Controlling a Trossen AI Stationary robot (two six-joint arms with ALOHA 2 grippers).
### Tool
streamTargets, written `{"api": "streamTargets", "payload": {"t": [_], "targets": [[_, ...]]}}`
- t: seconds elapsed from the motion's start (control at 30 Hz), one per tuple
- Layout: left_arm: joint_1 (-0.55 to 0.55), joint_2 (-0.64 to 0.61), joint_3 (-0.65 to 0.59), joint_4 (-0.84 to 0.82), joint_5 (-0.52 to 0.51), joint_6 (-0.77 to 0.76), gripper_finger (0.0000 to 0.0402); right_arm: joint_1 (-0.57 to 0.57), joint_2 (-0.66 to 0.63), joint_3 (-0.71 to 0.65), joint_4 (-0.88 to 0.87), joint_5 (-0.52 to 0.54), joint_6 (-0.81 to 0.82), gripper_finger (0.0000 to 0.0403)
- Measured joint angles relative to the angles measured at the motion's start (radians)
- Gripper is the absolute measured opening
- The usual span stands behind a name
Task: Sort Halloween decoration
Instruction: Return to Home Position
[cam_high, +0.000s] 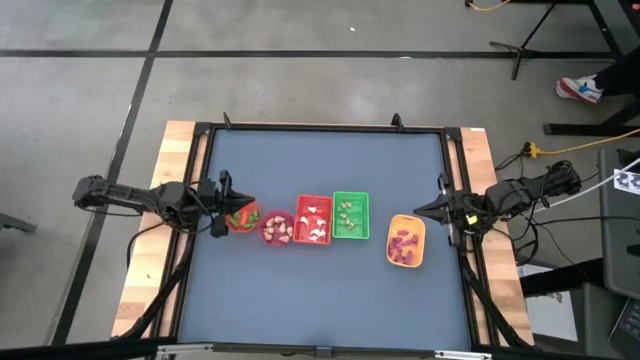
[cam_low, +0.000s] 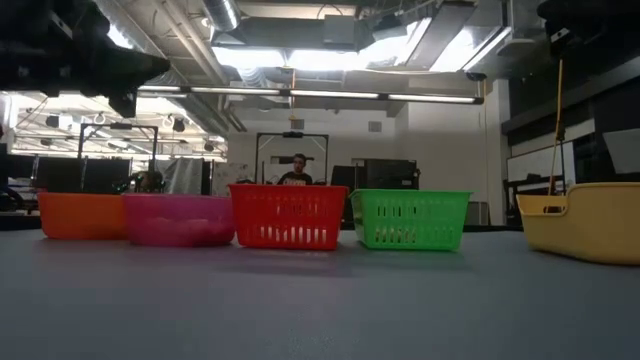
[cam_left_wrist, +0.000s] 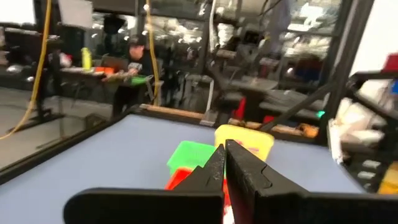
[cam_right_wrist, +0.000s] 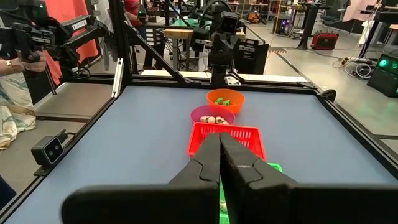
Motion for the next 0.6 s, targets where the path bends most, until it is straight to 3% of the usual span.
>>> {"api": "streamTargets", "payload": {"t": [0.4, 0.6], "targets": [[0.115, -0.05, 0.001, -0.122, 0.088, 0.032, 0.0, 0.0, 0.0, 0.0, -0.001, 0.0, -0.001, 0.0001], [0.137, -0.049, 0.001, -0.2, 0.094, 0.028, 0.0, 0.0, 0.0, -0.079, 0.16, -0.001, -0.014, 0.0001]]}}
